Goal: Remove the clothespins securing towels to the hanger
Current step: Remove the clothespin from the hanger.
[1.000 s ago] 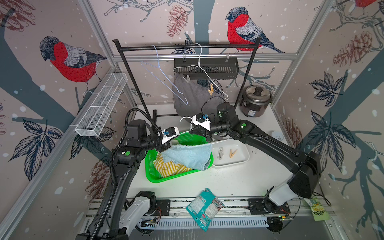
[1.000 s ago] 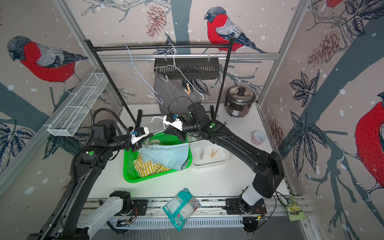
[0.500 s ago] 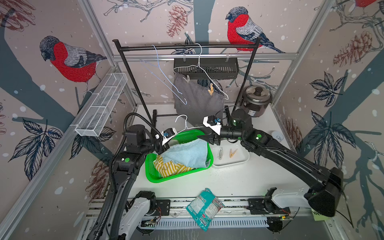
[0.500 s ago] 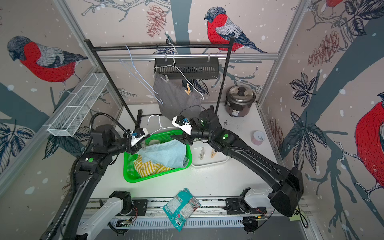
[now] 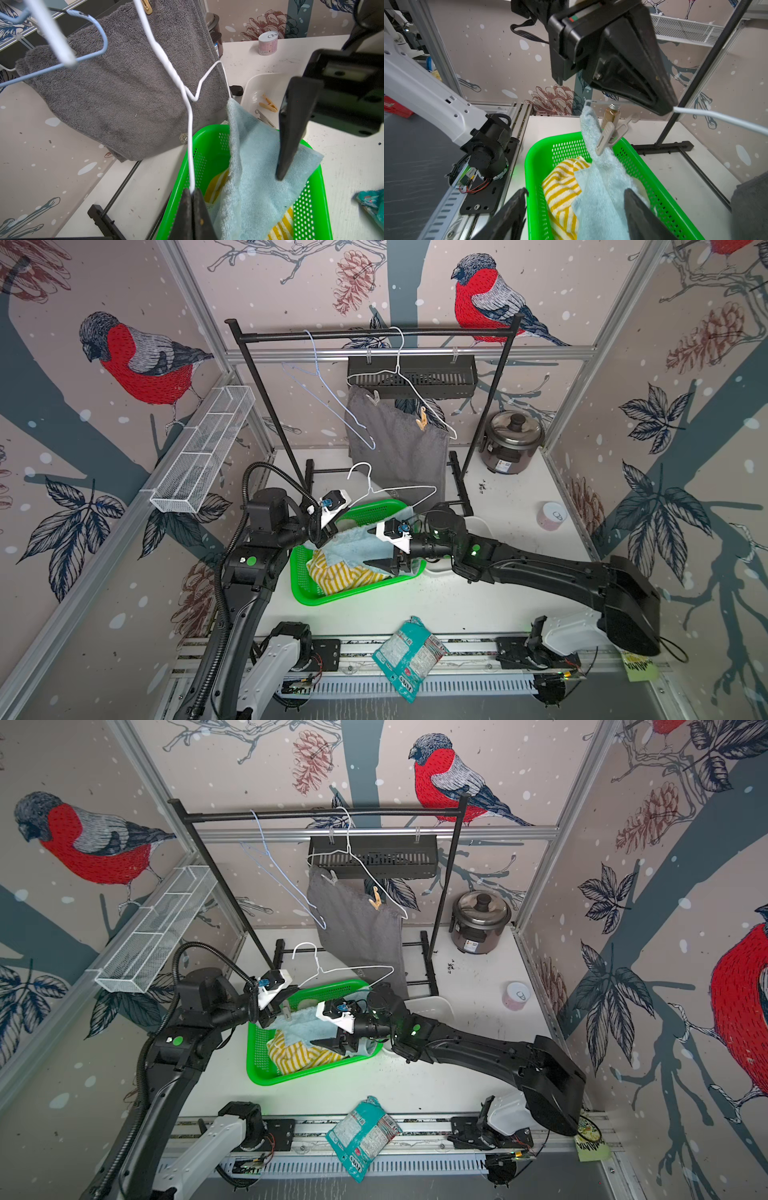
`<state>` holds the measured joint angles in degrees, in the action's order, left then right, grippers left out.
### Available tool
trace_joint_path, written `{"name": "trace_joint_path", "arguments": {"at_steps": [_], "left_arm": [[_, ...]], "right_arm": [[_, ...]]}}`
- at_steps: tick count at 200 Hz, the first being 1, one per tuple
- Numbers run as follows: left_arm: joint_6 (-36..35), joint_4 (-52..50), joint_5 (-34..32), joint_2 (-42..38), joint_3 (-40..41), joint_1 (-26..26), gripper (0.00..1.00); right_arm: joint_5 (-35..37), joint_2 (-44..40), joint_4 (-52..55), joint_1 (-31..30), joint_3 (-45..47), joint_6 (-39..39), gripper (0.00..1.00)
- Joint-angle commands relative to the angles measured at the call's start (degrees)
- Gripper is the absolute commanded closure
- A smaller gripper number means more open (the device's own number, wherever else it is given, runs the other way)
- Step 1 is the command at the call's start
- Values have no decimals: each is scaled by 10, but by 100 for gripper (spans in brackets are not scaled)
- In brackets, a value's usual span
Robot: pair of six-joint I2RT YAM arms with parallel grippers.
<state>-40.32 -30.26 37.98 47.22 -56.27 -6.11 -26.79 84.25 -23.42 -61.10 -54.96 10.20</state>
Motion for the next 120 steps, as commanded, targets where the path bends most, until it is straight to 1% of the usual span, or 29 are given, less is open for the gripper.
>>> {"name": "trace_joint_path", "arguments": {"at_steps": [1,30,82,120], "left_arm": [[9,16,27,0,-5,2,100],[8,17,30,2,-5,1,100],[5,14,35,4,-6,1,100],[4,13,34,5,-6,1,100]], "right_arm": [[22,33,-100,-14,-20,-16,24],[22,83,-134,-20,-47,-20,23],[22,160,-131,-24,-112,3,23],[18,188,-111,-26,-136,9,24]]}}
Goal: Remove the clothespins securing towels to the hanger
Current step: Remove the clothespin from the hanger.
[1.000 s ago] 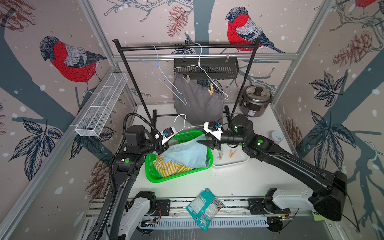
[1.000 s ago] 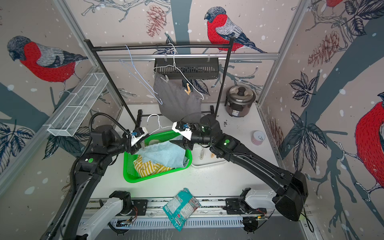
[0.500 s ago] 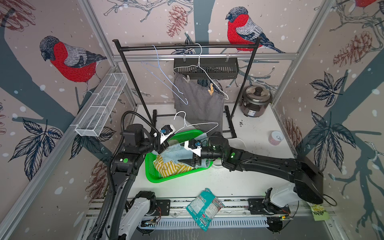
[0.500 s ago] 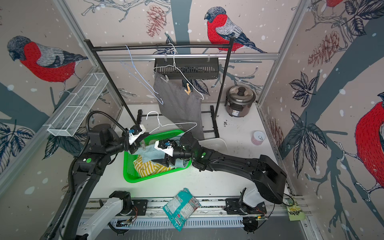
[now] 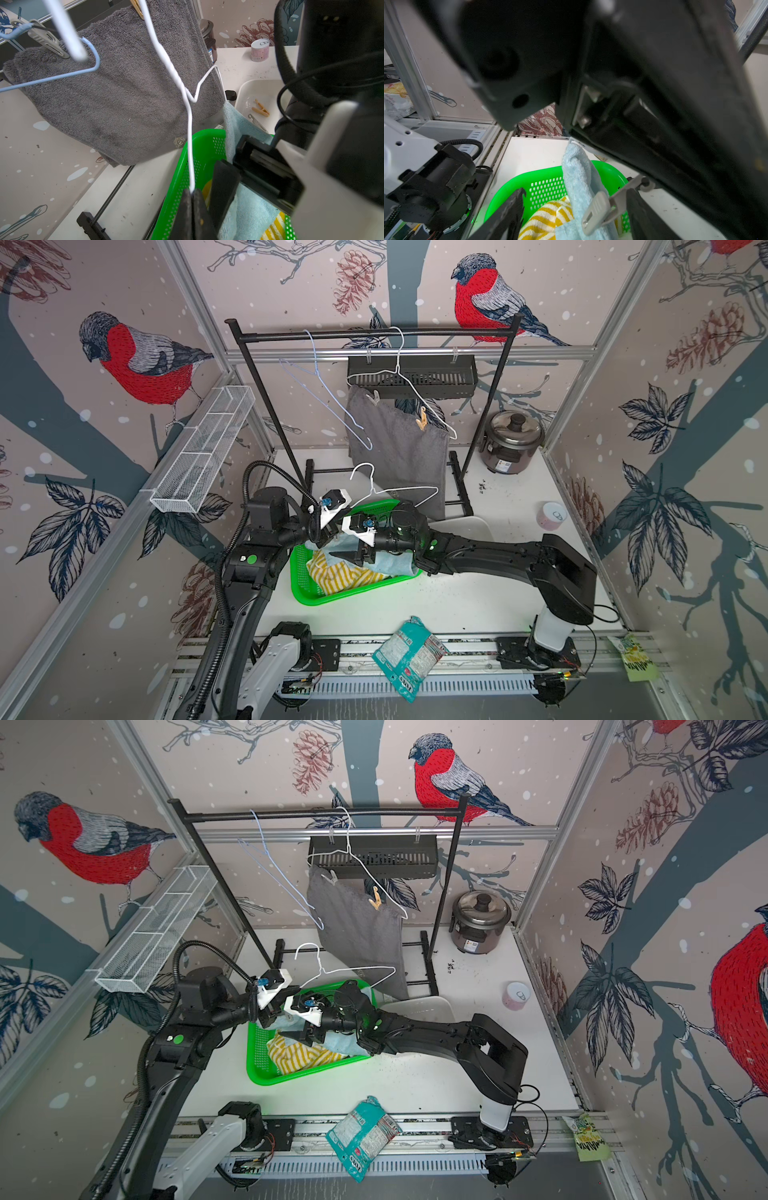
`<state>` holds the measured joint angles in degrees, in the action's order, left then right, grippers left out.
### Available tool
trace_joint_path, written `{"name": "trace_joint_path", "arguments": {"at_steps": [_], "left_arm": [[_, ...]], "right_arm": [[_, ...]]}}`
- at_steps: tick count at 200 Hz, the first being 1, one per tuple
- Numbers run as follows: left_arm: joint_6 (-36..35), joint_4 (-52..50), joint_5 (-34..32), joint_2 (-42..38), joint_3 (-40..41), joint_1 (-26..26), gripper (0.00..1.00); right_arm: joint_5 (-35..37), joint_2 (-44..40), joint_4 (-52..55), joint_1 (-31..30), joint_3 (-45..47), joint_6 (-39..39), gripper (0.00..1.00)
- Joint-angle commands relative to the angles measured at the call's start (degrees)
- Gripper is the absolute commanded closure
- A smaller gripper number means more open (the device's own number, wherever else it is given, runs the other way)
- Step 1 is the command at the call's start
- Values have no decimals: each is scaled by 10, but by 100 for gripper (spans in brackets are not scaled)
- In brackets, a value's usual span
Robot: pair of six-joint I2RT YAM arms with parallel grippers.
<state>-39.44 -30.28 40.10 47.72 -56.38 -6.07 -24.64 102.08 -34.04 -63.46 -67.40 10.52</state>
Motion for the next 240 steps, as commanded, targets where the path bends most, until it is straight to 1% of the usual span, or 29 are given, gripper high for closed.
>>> {"name": "trace_joint_path", "arguments": {"at_steps": [1,21,41,56,82,98,105,190,214,240], "left_arm": [[-5,14,12,0,-4,1,100],[-5,14,9,0,-4,1,100],[-2,17,5,2,-5,1,100],[0,20,3,3,-5,1,100],[1,21,2,4,-4,1,100],[1,21,1,4,-5,1,100],[2,20,1,4,-20,1,100],[0,19,8,10,-27,1,100],[-2,21,3,10,-24,1,100],[-2,23,-2,10,-21,1,100]], "right_arm": [[-4,10,-5,-2,-12,6,24],[-17,3,4,-6,-7,12,25],[-41,-9,16,-10,4,21,30],[-56,-16,27,-13,10,27,35],[-58,-23,27,-20,26,27,38],[-55,-20,26,-23,31,25,38],[-52,-17,26,-24,32,25,38],[-5,5,5,-22,52,25,37],[-17,-14,6,-23,57,26,37],[-21,-59,6,-27,93,47,36]]}}
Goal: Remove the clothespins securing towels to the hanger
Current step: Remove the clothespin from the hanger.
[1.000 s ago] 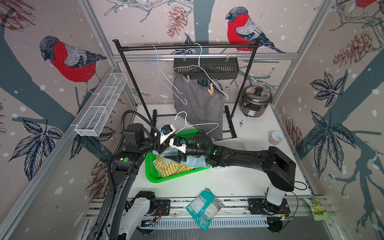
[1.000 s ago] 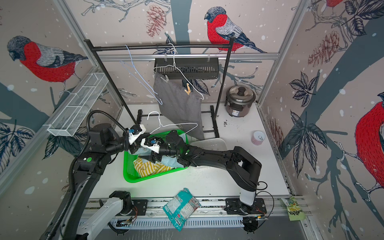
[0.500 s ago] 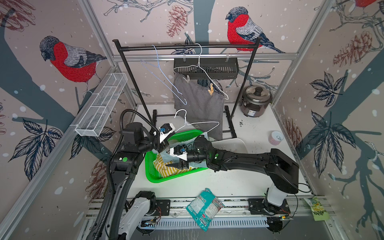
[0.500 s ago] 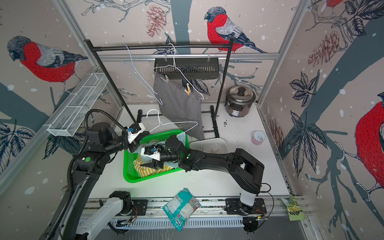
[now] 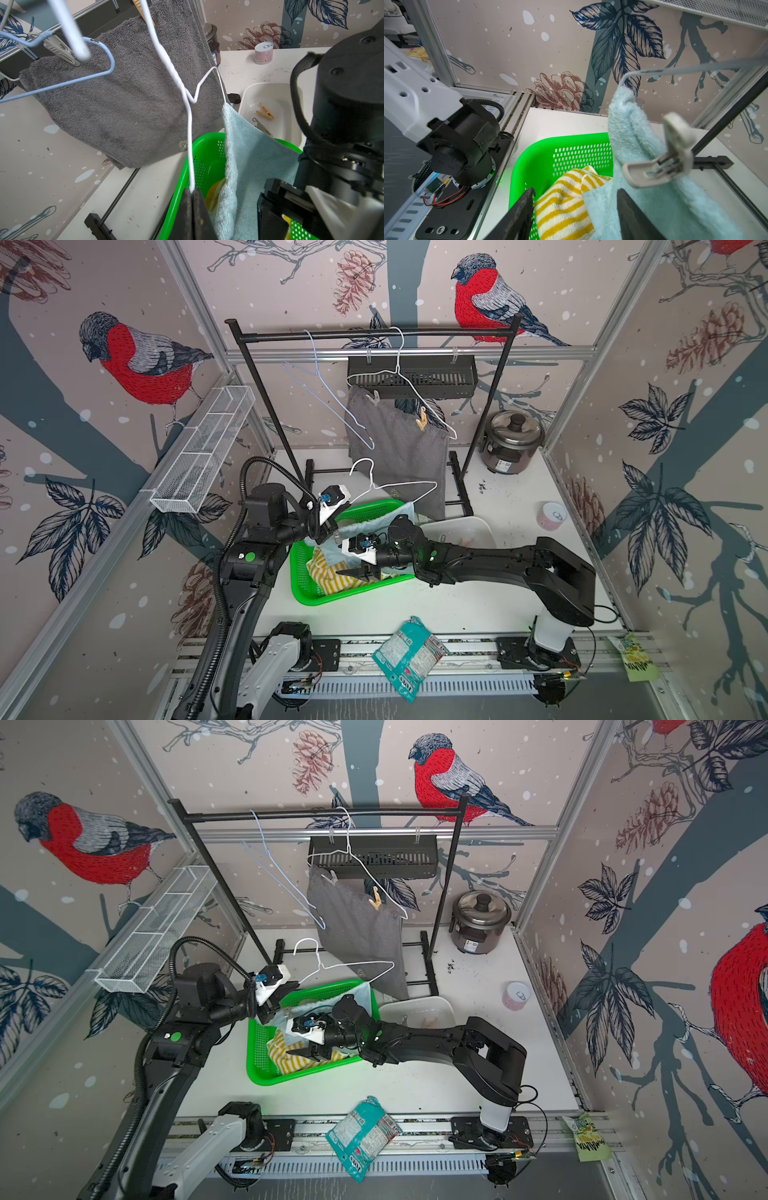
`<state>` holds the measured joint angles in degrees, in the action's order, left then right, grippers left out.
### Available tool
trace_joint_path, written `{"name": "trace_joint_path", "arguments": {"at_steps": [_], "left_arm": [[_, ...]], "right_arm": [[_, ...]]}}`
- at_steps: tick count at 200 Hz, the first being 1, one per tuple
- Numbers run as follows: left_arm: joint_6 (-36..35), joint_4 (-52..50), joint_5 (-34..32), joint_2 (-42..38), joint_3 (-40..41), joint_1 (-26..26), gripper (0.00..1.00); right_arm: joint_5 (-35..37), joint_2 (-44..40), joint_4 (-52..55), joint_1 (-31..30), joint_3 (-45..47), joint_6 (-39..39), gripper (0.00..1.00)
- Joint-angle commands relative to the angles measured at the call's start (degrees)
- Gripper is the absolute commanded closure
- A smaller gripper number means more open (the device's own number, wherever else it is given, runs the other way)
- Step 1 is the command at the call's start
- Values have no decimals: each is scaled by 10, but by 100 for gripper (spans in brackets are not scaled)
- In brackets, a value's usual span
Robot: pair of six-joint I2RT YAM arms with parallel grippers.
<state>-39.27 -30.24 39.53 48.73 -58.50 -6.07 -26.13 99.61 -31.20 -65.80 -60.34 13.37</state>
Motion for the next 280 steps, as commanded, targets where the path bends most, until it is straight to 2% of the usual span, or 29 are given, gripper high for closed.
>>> {"name": "trace_joint_path", "arguments": {"at_steps": [1,22,46,78,98,119,173,280], "left_arm": [[-4,23,4,0,1,1,100],[-3,23,6,0,0,1,100],[-4,22,8,1,-1,1,100],[-6,17,13,1,-2,1,100],[-9,14,14,-1,0,1,100],[-9,12,15,-4,1,1,100],[-9,13,18,-2,1,1,100],[-9,13,21,0,1,1,100]], "right_arm": [[-6,-37,-22,-4,24,19,37],[14,-79,3,-4,50,55,36],[75,-105,39,-4,50,123,33],[156,-78,86,-7,8,250,27],[167,-49,105,-7,-27,294,26],[161,-31,86,-7,-42,305,23],[148,-1,55,-7,-70,306,24],[145,8,24,-8,-80,306,43]]}}
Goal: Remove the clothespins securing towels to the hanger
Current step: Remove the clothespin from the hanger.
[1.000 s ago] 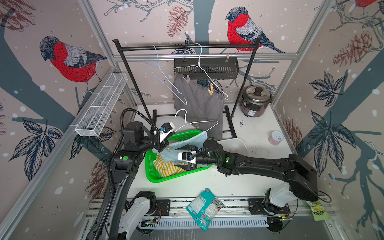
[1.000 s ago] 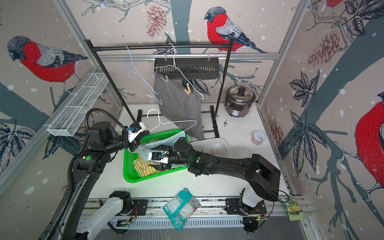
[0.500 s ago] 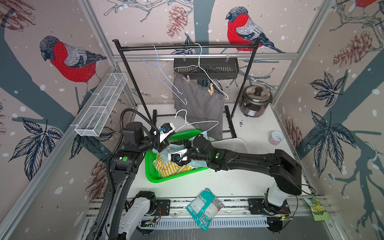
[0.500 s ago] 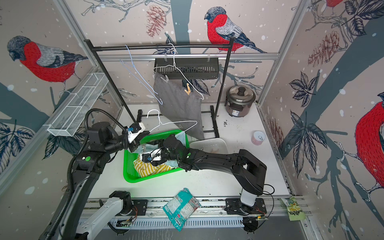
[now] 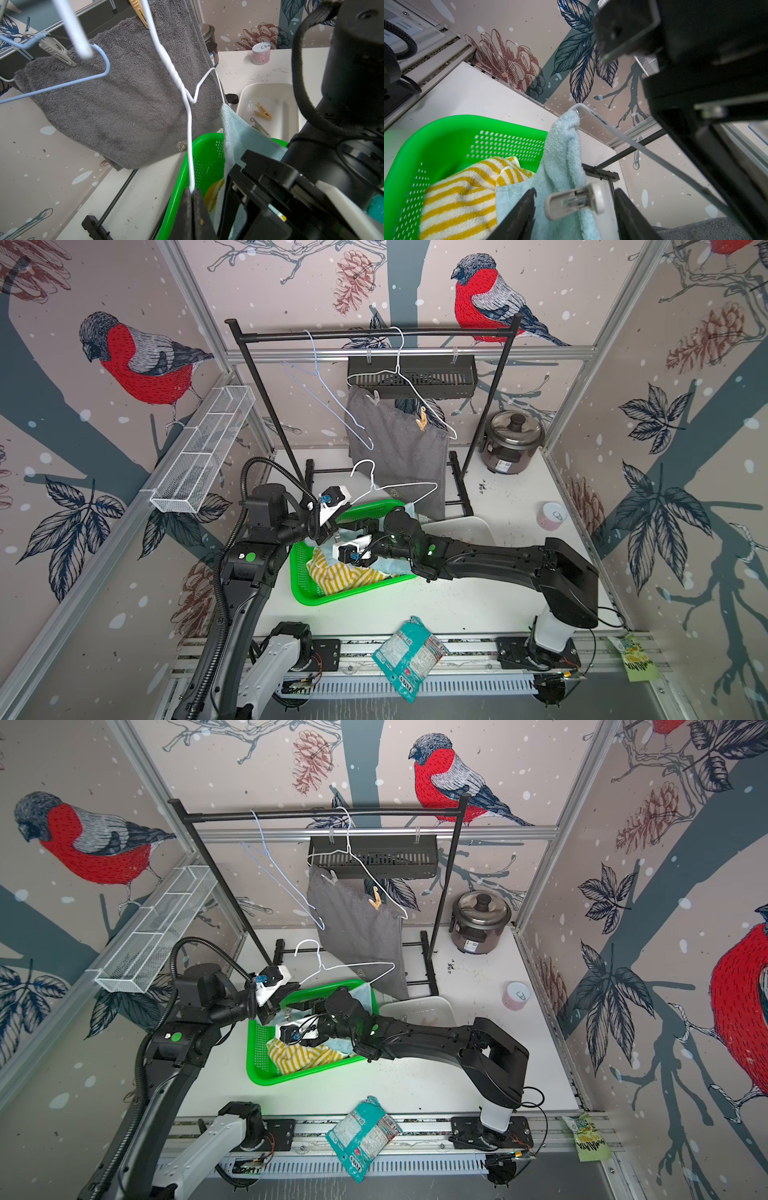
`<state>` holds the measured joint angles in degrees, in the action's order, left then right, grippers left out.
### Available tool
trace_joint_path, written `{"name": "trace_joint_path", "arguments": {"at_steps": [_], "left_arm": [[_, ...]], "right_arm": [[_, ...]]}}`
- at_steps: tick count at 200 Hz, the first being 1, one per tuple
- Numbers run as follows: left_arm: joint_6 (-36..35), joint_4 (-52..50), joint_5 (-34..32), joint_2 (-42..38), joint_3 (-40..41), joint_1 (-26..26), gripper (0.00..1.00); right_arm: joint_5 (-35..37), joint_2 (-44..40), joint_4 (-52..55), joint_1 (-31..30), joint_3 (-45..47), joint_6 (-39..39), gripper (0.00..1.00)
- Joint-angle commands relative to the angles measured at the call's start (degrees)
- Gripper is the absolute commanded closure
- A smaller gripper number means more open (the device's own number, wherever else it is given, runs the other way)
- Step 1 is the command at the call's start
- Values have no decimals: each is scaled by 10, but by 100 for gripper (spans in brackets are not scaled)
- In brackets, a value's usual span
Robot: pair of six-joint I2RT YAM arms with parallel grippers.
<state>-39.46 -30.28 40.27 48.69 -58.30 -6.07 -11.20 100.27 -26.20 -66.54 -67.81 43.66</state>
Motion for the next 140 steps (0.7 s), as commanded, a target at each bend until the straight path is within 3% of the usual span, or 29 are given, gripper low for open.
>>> {"name": "trace_joint_path", "arguments": {"at_steps": [1,140], "left_arm": [[-7,14,14,0,-1,1,100],[-8,13,15,1,-2,1,100]], "right_arm": [[-4,1,-27,0,-6,4,43],[-5,10,-26,-2,-17,6,65]]}}
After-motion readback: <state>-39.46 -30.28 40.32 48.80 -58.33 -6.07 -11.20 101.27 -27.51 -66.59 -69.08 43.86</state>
